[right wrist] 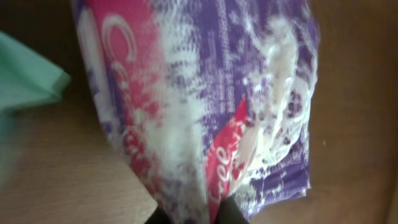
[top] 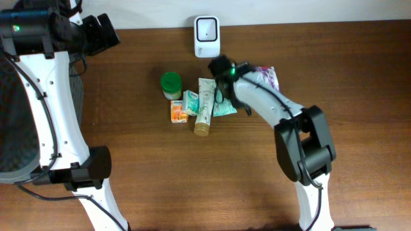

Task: Scan the item barcode
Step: 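Lift the red-purple pack with right gripper and move it toward the scanner, then hold the red-purple pack in front of the scanner with right gripper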

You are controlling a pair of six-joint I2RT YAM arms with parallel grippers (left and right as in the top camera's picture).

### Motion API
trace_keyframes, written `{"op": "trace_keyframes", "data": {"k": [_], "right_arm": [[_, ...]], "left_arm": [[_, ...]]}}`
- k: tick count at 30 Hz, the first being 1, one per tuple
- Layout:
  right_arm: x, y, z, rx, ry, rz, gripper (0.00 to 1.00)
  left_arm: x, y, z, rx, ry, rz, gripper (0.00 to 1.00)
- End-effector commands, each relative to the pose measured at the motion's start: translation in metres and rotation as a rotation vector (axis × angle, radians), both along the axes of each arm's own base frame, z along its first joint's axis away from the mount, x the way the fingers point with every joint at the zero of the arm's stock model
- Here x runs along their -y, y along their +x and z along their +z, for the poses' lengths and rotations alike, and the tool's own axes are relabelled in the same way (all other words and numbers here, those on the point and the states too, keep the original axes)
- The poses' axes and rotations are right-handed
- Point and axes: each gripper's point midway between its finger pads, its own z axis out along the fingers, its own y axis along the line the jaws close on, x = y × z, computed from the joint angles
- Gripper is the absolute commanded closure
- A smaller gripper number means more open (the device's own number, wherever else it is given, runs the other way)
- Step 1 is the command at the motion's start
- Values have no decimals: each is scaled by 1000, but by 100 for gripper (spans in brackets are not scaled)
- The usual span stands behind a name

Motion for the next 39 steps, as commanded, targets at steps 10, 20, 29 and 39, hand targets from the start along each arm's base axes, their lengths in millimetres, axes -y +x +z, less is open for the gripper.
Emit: {"op": "trace_keyframes", "data": {"k": [10,20,29,39], "right_arm": [[15,-14,64,-306,1498,7,96],[146,-20,33,-202,1157,-319,28],[167,-13,13,-192,1025,-388,1],[138,-16,-53,-197,1124,-331,8]], "left_arm": [[0,-3,7,19,4,-14,1],[0,-3,7,19,4,-14,1],[0,-3,7,19,4,-14,1],[0,-3,7,19,4,-14,1]]}}
